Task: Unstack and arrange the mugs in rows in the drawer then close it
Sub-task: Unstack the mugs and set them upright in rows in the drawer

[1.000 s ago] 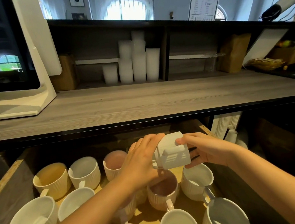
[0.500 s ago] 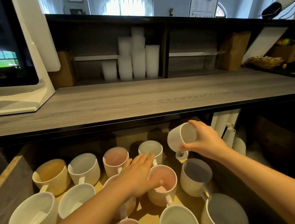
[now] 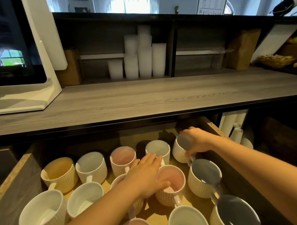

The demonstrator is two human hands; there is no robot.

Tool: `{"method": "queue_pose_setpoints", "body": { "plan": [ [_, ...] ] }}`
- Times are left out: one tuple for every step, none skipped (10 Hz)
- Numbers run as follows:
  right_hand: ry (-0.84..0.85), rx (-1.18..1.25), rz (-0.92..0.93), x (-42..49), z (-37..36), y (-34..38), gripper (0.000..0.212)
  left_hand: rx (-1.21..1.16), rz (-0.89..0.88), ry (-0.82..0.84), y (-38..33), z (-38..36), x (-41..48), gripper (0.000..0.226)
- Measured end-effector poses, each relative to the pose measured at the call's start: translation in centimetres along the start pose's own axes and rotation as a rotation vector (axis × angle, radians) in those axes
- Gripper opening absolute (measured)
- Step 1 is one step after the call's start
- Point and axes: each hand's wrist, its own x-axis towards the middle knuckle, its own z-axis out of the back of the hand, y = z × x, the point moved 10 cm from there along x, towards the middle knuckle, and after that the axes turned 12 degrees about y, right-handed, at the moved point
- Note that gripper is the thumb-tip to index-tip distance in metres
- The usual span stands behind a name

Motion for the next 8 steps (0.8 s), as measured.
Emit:
{"method": "queue_pose_setpoints", "body": {
  "plan": [
    [0.042,-0.05,-0.008,0.8,-0.7,0.2,0.083,-0.005,0.002,-0.001,0.0,0.1,0.0,0.08],
    [0.084,-0.101,-0.027,1.5,-1.3,0.4,0.086,-0.001,0.007,0.004,0.0,0.1,0.0,0.079],
    [0.099,-0.112,-0.033,1.8,-1.4,0.5,0.088,-0.004,0.011,0.006,0.1,0.1,0.0,0.079],
    [0.104,-0.122,-0.036,2.1,-1.6,0.3,0.088,-0.006,0.013,0.008,0.0,0.0,-0.1,0.079],
    [0.1,-0.125,-0.044,2.2,-1.6,0.2,0.086,-0.003,0.013,0.007,-0.1,0.0,-0.2,0.079],
    [0.096,-0.122,-0.056,2.2,-1.6,0.1,0.085,0.001,0.015,0.005,-0.2,0.2,-0.3,0.078],
    [0.098,-0.127,-0.057,2.3,-1.6,0.0,0.085,0.002,0.02,0.008,-0.2,0.2,-0.3,0.079],
    [0.108,-0.134,-0.064,2.5,-1.7,0.1,0.083,0.001,0.025,0.009,-0.2,0.1,-0.3,0.079]
  ]
}}
